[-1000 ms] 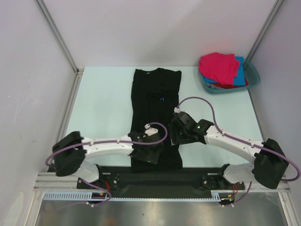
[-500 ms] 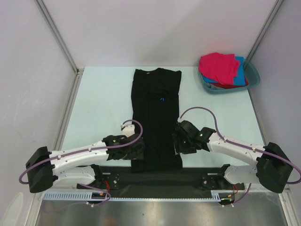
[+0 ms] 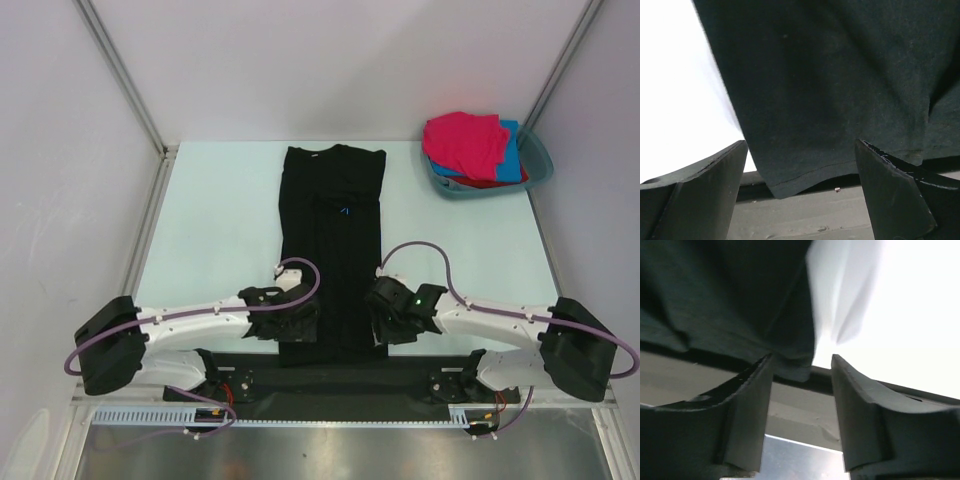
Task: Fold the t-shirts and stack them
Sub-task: Fold the tshirt
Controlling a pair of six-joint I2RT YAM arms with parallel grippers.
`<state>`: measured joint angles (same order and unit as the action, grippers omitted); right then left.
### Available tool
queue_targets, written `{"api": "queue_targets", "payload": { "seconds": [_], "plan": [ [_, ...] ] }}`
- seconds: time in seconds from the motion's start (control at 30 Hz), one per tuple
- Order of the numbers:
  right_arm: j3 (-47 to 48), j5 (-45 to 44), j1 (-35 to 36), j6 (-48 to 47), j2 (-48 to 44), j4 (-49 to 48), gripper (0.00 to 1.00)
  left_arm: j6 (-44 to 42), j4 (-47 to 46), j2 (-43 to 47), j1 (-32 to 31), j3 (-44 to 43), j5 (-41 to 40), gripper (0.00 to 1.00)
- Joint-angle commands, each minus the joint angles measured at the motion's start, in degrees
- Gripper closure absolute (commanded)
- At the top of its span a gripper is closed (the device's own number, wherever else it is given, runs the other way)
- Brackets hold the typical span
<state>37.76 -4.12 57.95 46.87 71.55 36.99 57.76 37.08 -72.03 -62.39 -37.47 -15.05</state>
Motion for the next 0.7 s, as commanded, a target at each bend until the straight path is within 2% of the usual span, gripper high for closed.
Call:
{"api": "queue_targets", "payload": {
  "seconds": [0.0, 0.2, 0.27, 0.33, 0.4, 0.5, 0.67],
  "plan": [
    [0.0, -4.7, 1.1, 2.3, 1.7, 1.5, 0.48, -1.9, -2.9, -1.4, 0.2, -0.7, 1.2, 0.06],
    [0.7, -8.9, 1.6, 2.1, 6.7, 0.2, 0.66, -2.4, -3.3, -2.5, 0.2, -1.5, 1.5, 0.06],
    [1.2, -10.3, 2.2, 2.6, 8.3, 0.7, 0.78, -2.5, -3.3, -2.6, 0.2, -1.5, 1.6, 0.06],
    [1.4, -11.5, 2.9, 3.7, 8.7, 2.6, 0.83, -2.5, -3.2, -2.8, 0.2, -1.5, 1.7, 0.06],
    [1.0, -13.9, 4.0, 6.7, 8.6, 5.8, 0.94, -2.5, -3.3, -2.9, 0.2, -1.5, 1.7, 0.06],
    [-0.4, -14.9, 5.1, 10.5, 7.2, 8.8, 0.99, -2.6, -3.4, -3.6, 0.2, -1.2, 1.9, 0.06],
    [-3.6, -14.2, 7.3, 17.1, 5.3, 12.0, 1.00, -2.7, -3.5, -5.3, 0.2, -1.5, 2.2, 0.06]
  ]
}}
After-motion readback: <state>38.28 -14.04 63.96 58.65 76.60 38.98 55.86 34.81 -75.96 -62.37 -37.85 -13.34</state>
